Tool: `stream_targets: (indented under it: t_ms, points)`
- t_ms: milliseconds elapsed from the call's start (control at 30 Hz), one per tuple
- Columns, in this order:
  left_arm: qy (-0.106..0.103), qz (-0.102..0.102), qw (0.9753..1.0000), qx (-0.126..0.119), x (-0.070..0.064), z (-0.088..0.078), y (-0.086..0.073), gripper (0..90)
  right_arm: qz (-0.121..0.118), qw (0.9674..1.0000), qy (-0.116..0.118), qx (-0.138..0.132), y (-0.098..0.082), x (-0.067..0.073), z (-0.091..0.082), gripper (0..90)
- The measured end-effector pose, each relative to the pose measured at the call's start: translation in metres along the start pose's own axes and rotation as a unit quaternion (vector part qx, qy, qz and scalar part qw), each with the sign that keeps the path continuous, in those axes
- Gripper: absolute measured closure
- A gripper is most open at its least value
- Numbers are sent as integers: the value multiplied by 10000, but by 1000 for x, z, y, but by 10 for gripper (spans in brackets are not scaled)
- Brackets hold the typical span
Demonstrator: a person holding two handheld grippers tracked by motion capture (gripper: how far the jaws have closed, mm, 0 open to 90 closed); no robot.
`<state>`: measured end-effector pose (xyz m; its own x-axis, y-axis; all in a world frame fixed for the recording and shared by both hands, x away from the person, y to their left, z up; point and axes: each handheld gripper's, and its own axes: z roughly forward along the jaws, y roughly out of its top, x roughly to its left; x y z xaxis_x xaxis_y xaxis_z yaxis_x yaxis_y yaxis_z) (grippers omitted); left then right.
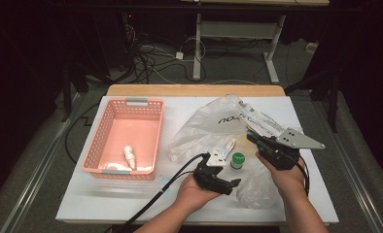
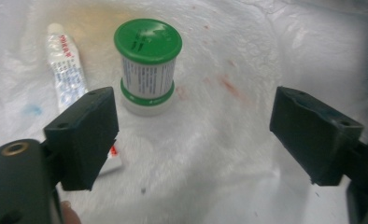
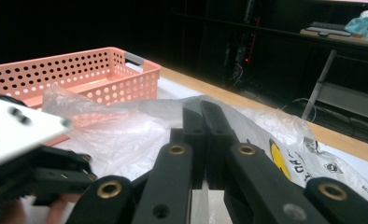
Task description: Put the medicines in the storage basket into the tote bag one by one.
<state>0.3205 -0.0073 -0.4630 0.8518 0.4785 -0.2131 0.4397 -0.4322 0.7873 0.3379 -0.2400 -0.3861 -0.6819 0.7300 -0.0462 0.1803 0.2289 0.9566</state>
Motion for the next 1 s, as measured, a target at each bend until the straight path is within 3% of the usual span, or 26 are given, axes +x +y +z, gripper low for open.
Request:
stream_targets:
  t_ms: [300,367,633,767,1000]
  points:
    - [112,-31,9999,-13,-3,-43,-12,0,21,10000,11,50,-2,1,1,900]
    - [143,-114,9998,-58,0,-53,-18,0,43,10000,5,49,-2,1,2,900]
    - [414,-97,9991,40,10,-86,-33,0,30,10000,-48,50,-2,0,1,900]
    - [358,-162,9992,81,16,-95,-37,0,39,10000,-36,60,-3,-1,1,900]
    - [478,-297,9984,-107,26,-111,-39,0,32,9999,-24,105,-4,0,3,900]
